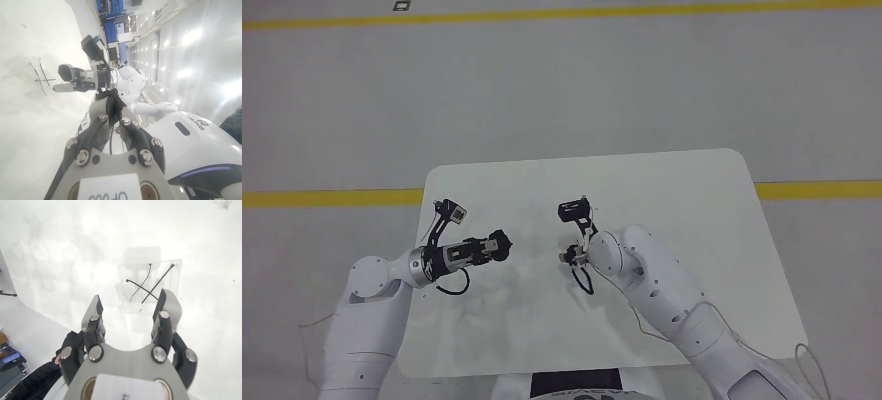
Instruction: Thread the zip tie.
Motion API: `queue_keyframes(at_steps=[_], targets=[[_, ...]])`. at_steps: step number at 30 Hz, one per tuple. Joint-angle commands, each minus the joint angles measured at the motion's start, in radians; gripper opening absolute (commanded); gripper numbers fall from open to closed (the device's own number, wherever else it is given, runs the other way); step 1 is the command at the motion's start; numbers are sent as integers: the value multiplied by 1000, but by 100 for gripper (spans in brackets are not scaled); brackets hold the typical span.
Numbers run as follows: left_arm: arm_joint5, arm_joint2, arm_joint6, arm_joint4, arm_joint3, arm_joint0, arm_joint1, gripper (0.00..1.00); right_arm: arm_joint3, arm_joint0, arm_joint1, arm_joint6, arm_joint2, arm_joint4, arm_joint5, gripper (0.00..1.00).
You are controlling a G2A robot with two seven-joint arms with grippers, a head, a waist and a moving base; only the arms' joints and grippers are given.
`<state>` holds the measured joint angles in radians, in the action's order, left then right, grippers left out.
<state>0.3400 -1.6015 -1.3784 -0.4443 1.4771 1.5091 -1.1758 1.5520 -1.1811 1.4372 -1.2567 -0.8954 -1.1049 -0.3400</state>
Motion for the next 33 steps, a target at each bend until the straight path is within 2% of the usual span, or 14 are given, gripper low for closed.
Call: queue_keyframes(at_steps=[1,12,17,26,33], targets=[[0,0,0,0,0,0,0,0,-11,-2,11,-8,-5,-31,0,42],[0,0,0,0,0,0,0,0,-67,-18,89,-41,-38,-195,0,33],[0,0,0,0,0,0,0,0,-121,-14,126,-44,-45,-242,0,27],[0,0,0,0,0,0,0,0,-195,-6,185,-57,-73,-328,0,25],[0,0,0,0,0,0,0,0,-224,-10,221,-68,-98,-392,0,25]])
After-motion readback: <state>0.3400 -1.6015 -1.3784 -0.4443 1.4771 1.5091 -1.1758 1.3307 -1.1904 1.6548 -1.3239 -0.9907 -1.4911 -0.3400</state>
